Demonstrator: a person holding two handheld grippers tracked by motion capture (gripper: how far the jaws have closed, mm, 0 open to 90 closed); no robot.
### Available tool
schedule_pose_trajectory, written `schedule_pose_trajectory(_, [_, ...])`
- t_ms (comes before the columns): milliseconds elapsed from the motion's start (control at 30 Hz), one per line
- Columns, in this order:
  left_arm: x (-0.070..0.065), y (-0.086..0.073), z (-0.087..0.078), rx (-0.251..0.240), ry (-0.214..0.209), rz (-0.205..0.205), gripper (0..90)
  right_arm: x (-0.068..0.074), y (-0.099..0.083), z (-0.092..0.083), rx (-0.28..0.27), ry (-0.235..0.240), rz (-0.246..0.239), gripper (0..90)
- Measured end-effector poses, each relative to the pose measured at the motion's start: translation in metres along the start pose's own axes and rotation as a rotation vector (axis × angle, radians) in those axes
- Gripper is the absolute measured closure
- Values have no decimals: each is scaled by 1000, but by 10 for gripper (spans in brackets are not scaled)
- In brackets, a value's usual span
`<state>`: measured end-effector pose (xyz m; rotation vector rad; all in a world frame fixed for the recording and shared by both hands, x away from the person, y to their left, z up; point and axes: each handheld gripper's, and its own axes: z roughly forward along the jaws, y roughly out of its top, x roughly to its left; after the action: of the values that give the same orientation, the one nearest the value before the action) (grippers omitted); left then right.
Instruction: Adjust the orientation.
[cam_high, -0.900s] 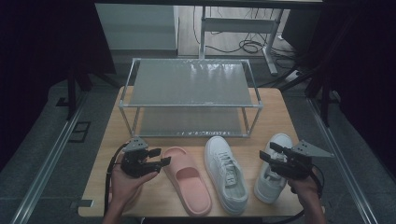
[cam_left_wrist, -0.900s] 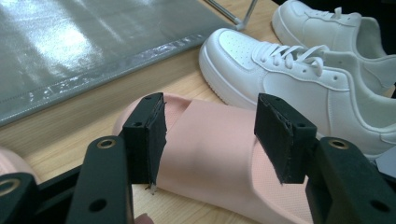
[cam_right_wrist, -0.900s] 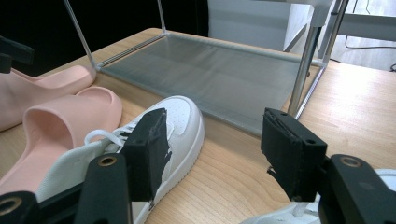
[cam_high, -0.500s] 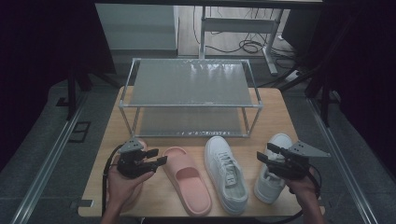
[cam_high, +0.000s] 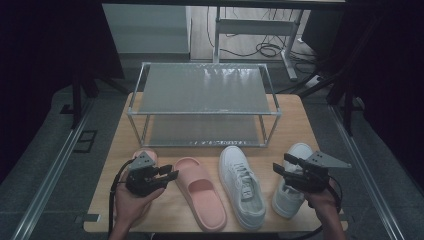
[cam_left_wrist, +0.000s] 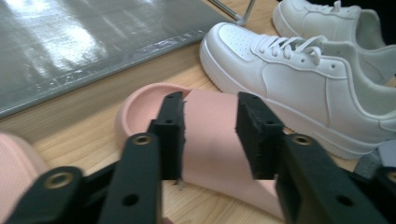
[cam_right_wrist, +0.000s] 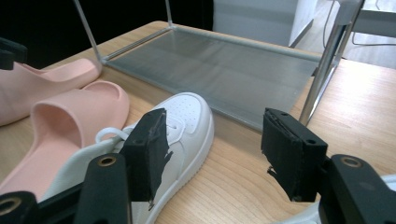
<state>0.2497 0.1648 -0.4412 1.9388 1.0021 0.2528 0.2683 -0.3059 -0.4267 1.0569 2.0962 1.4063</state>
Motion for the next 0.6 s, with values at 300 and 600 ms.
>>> schedule_pose_trajectory(300, [-5, -3, -46, -17, 126, 7, 796, 1, 1, 0, -4, 36, -6, 413])
schedule_pose_trajectory(600, [2, -30, -46, 26, 105, -38, 848, 4, 2, 0, 0, 22, -13, 414])
